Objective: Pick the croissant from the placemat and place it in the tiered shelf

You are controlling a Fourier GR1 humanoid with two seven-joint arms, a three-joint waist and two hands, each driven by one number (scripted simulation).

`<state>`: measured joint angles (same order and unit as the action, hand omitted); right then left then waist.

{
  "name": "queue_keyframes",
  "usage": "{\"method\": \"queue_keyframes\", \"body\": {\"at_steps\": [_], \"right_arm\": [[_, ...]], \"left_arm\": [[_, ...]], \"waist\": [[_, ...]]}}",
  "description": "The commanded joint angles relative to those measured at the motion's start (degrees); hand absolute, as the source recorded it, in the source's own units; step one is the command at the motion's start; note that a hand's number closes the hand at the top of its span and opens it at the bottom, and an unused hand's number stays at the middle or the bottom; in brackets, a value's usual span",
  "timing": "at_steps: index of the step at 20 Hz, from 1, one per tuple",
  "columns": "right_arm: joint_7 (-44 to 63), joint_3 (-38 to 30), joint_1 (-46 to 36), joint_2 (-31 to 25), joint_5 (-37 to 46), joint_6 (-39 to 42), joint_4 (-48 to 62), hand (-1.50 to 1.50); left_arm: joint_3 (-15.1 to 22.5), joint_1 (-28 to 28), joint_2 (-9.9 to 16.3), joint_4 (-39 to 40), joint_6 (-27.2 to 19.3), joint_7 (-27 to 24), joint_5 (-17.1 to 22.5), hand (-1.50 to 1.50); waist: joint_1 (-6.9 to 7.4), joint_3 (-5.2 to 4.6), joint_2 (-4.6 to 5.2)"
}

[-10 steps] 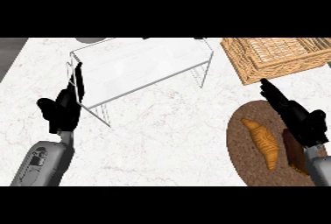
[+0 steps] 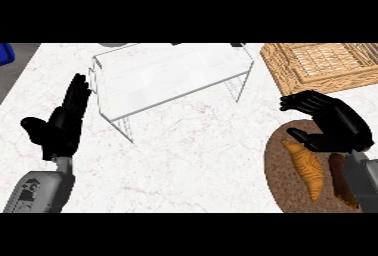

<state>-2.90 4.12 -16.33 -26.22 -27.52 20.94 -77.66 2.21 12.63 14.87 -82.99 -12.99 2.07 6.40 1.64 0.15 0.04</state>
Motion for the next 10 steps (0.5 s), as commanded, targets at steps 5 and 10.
{"method": "queue_keyframes", "body": {"at_steps": [5,10], "right_arm": [[-1.25,-8.2,-3.08,-9.93,-17.6,28.23,8.38,-1.5],[-3.72,-8.15,-3.93,-20.17,-7.3,38.47,2.99,-1.5]], "left_arm": [[0.55,-6.39,0.58,-9.92,-0.69,5.32,0.48,0.0],[-0.54,-7.81,0.93,-9.99,-0.83,4.0,0.31,0.0]], "waist": [[-0.28,-0.01,-0.21],[-1.15,-0.08,-0.3]]}}
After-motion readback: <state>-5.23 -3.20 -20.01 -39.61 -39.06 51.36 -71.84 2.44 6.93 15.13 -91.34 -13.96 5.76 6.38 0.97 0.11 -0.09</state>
